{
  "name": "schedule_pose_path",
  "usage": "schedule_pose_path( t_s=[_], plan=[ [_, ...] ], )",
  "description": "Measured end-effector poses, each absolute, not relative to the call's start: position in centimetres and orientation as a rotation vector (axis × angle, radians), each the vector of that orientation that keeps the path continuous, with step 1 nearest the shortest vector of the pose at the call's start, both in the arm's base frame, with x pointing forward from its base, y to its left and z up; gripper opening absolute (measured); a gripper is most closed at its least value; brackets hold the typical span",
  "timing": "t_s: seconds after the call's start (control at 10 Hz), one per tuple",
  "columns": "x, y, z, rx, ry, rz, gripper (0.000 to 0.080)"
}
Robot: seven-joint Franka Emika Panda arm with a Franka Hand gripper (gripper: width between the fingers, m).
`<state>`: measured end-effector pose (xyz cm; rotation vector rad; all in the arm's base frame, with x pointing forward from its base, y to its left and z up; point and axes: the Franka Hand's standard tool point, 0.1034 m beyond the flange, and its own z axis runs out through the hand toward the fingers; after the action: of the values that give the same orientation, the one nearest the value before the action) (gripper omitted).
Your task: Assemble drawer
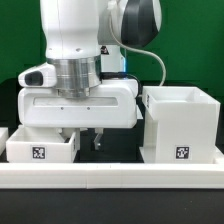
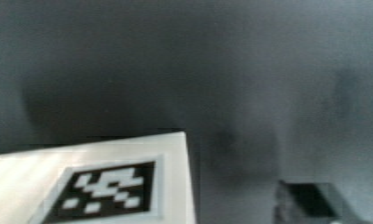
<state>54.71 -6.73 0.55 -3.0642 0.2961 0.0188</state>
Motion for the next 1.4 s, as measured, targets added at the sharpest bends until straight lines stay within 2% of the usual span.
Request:
schedule_pose_path(
  t_s=[0.1,0.2,0.3,0.4,0.9,1.2,1.4],
  plan=[
    [54.7,-6.7,0.5,-3.064,0.296,0.019,0.0227],
    [54.7,-6.7,0.5,-3.064,0.296,0.019,0.0095],
    [54.7,-6.7,0.6,-3.064,0.295,0.017,0.0095],
    [54.8,-6.7,0.6,-3.064,0.295,0.016,0.0042],
    [54.8,-6.6,0.8,-3.067,0.276,0.019,0.0042],
    [54.6,-5.9,3.5,-3.067,0.031,0.024,0.0042],
    [53.1,-6.0,3.5,-3.051,-0.162,0.059,0.0042]
  ],
)
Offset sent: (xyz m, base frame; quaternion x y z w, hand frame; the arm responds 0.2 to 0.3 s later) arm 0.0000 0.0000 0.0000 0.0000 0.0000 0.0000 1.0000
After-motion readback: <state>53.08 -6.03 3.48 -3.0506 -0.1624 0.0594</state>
